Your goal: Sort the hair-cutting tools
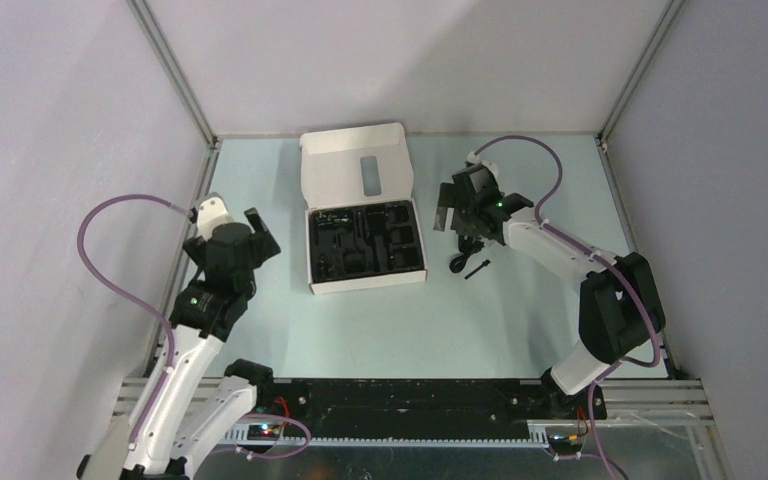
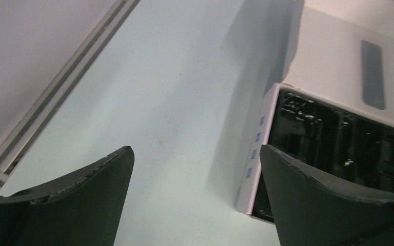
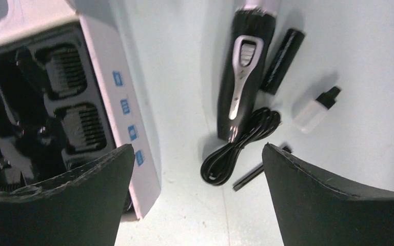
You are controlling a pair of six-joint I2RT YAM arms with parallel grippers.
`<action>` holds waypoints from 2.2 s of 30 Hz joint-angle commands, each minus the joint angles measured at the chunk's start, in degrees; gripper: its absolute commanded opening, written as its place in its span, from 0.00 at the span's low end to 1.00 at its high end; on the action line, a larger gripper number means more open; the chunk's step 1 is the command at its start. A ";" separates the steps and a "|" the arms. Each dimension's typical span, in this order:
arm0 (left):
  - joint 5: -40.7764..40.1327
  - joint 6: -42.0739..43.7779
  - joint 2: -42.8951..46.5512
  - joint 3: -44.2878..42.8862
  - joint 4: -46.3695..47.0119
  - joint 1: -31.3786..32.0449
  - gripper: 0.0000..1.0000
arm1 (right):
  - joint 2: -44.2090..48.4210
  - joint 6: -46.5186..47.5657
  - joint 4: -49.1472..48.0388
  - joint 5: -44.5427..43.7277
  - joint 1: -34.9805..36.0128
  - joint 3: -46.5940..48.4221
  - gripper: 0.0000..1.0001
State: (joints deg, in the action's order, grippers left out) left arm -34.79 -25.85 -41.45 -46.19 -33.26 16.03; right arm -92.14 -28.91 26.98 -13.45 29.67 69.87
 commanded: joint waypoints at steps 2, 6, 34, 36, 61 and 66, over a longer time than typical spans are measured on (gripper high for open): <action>3.41 1.15 -3.48 -6.59 4.66 0.74 1.00 | 3.48 2.30 -5.15 -5.74 -0.59 3.97 0.99; 4.49 1.40 -7.05 -10.16 5.25 0.91 1.00 | 1.02 6.86 -4.37 -6.36 -2.01 5.68 0.99; 1.63 3.30 -8.96 -6.80 8.91 0.89 1.00 | -20.04 4.59 11.30 3.12 -11.09 24.28 0.97; 1.54 3.47 -8.73 -6.73 8.98 0.98 1.00 | -21.50 3.54 11.92 2.54 -11.14 25.72 0.94; -0.97 5.62 -7.68 -5.72 9.73 3.77 1.00 | -39.19 -2.19 20.89 0.03 -11.41 38.97 0.58; -0.15 5.72 -7.39 -5.77 9.78 4.01 1.00 | -39.16 -2.06 21.17 0.11 -11.55 38.96 0.43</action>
State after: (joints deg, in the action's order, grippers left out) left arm -34.30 -21.74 -49.89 -52.21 -25.34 19.59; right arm -130.65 -30.44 47.00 -12.67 18.39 106.80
